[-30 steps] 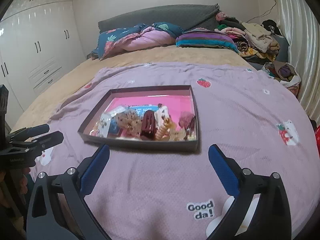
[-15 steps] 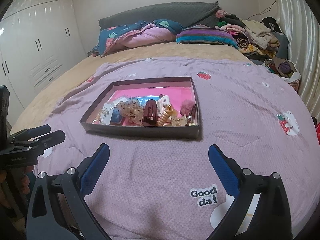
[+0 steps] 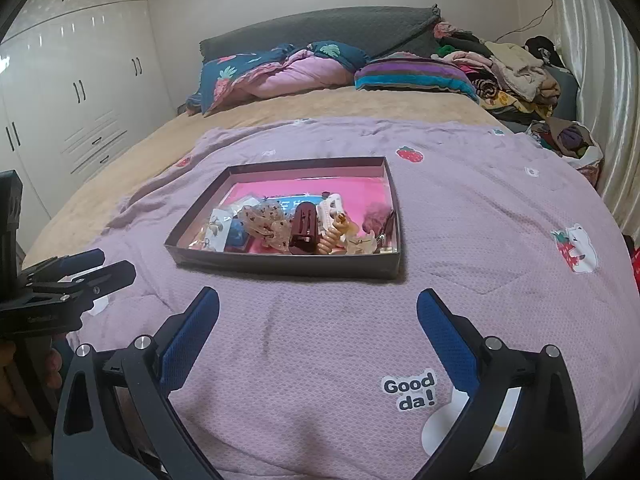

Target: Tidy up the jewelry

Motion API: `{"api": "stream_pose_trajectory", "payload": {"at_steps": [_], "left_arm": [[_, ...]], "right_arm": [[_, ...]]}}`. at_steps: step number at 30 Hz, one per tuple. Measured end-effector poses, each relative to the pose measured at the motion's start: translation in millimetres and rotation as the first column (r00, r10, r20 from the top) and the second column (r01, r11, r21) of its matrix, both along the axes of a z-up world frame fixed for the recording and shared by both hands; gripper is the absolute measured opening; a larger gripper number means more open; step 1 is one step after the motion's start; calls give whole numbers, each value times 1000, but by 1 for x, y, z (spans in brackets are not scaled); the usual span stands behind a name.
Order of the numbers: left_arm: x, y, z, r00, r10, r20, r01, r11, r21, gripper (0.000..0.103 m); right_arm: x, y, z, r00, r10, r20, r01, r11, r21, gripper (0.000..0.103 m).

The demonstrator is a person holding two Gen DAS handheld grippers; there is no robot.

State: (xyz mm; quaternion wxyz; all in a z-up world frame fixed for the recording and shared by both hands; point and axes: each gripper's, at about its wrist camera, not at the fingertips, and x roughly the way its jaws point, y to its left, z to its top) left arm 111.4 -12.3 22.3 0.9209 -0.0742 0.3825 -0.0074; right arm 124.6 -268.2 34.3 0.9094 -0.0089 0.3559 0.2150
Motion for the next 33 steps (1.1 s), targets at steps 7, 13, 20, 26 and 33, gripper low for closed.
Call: {"api": "stream_pose_trajectory", "payload": {"at_steps": [7,13,20,26,33], "left_arm": [[0,0,2,1000,-2,0,2,1000,6,93],[0,0,3,1000,-1,-1,1,1000,5,93],[0,1,4,1000,1,-2,-1,1000,12,93],[0,0,4,1000,0,-3,0,1000,12,93],[0,-1,4,1000,0,-4,0,1000,9,93]], "right_arm": [[0,0,1,1000,1,3,-1,1000,1,99],[0,0,3,1000,1,1,-1,1000,2,99],[0,1,3,1000,2,1,-2,1000,2,99],[0,1,3,1000,2,2,-2,1000,2,99],[-1,-1,4,1000,0,2,0,1000,2,99]]}}
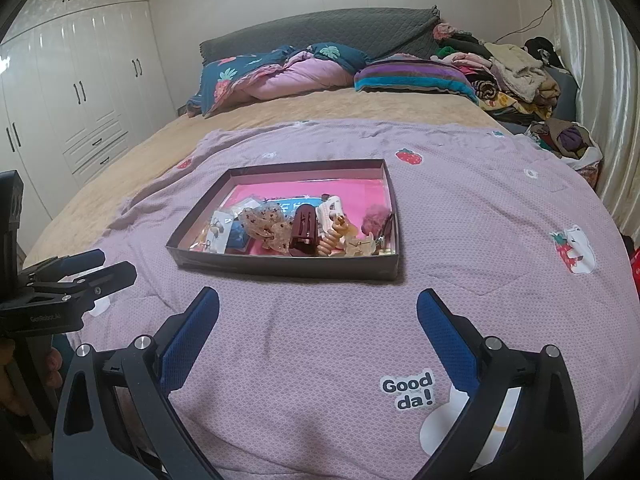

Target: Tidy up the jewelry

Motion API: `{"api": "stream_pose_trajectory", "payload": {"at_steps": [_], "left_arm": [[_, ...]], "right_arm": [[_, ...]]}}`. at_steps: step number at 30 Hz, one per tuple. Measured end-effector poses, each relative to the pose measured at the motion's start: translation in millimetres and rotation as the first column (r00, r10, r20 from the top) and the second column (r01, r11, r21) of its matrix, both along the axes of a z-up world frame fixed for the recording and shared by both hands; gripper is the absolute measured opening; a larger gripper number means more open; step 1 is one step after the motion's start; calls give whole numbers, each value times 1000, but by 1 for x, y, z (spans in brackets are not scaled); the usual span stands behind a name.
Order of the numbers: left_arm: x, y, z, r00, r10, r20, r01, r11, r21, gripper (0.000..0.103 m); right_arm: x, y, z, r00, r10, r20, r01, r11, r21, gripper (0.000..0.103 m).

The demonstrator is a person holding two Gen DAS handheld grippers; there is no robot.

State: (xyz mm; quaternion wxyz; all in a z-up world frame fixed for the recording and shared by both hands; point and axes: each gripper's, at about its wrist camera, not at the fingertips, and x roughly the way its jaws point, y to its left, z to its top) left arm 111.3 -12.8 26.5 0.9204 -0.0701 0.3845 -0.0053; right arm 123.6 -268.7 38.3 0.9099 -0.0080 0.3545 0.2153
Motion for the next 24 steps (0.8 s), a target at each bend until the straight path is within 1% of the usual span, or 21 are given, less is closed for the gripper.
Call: {"api": "stream_pose_trajectory", "payload": {"at_steps": [24], "left_arm": [[-1,0,0,1000,-2,-2,2,1000,4,93]], "right_arm": [[0,-3,1,1000,-4,1,4,1000,-2,99]]}}
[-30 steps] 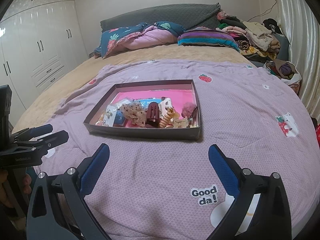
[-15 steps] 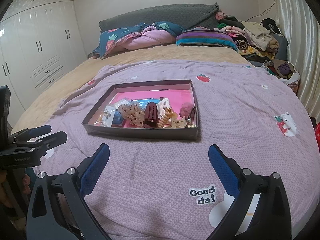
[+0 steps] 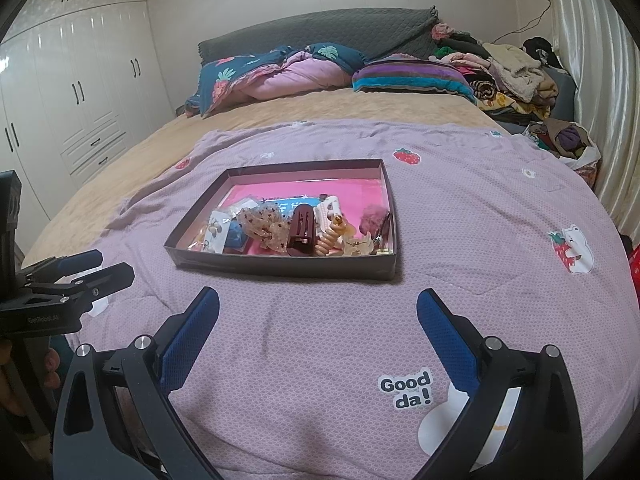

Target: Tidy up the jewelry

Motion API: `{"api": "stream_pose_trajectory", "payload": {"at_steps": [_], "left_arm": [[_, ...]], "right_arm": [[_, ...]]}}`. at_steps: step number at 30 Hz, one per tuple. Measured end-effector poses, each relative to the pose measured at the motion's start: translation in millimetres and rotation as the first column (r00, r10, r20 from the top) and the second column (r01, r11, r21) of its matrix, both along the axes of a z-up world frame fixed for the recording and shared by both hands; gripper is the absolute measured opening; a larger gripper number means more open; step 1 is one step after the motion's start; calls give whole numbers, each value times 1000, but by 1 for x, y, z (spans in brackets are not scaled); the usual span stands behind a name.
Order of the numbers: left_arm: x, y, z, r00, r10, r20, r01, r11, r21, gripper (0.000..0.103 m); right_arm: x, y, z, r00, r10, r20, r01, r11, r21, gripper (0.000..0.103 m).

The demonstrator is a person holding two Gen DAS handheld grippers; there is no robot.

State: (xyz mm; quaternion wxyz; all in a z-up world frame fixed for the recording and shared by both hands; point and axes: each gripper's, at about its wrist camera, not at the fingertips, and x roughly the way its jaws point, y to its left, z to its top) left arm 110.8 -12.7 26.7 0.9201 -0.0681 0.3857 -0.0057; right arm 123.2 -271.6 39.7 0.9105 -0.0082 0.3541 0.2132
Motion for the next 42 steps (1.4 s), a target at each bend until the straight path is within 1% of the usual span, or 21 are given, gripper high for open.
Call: {"api": "stream_pose_trajectory", "payload": {"at_steps": [13,22,31,36,39,42], "left_arm": [[-1,1,0,1000,0,-1,0,1000,-2,93],[-2,8,-7,1000,12,-15,-12,1000,-7,93],[0,8,-5,1000,20,-16,-20,1000,-13,93],[3,9,-6,999,43,-9,-43,999,14,93],[10,18,-13,998,63,-23,-63,998,-13,93],[24,39,-25,989,138,-53,-139,990,-16,93]], "right_arm": [[0,0,0,1000,0,-2,0,1000,0,99],[0,1,-1,1000,-2,2,2,1000,-9,99],[2,0,-3,1000,-10,1,10,1000,-19,99],[7,-1,-7,1000,-29,-7,29,999,-29,99],[13,-5,-10,999,-52,-15,52,998,-29,99],[27,-13,-14,995,-96,3,96,995,-41,99]]}}
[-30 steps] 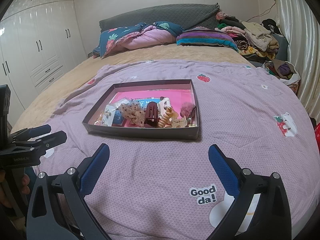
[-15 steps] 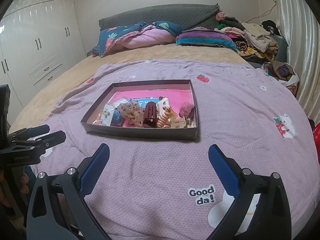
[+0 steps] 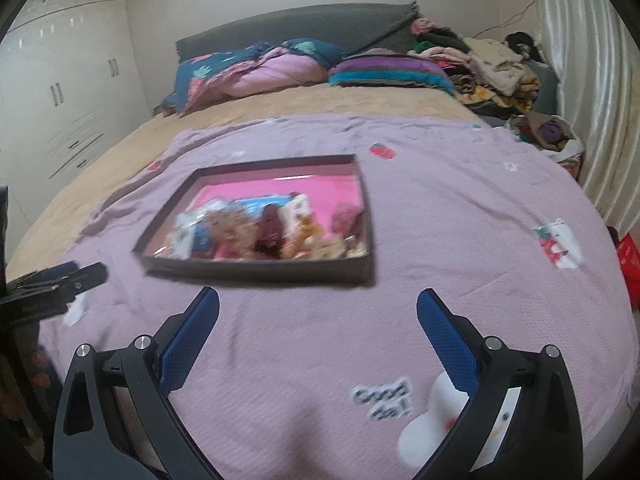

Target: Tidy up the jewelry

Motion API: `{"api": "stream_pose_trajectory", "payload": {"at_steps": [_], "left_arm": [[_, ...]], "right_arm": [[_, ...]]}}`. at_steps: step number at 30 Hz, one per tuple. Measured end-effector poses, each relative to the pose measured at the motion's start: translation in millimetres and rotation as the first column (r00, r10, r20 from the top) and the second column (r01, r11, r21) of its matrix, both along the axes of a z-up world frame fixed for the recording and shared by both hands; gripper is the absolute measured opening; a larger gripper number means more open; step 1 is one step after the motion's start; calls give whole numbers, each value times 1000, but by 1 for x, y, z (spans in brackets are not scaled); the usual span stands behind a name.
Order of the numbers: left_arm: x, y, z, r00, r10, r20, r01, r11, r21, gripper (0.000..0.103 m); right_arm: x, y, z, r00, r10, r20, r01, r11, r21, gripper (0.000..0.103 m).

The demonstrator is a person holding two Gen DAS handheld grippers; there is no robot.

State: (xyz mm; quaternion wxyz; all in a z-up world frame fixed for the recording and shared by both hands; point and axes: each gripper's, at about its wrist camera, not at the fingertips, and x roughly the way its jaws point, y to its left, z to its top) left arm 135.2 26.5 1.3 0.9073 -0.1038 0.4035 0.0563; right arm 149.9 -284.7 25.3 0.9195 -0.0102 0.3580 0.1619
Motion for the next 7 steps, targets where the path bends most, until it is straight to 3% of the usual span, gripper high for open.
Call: {"api": "stream_pose_trajectory", "payload": {"at_steps": [3,7], "left_arm": [[25,45,-15,991,129,-32,-128,991,29,93],[58,107,-32,957,285,-54,-280,956,84,93]], "right_arm": [[35,-19,-13,996,-93,15,94,994,-59,99],[105,-67,-44,949,-315,5,312,937,-159,99]]}}
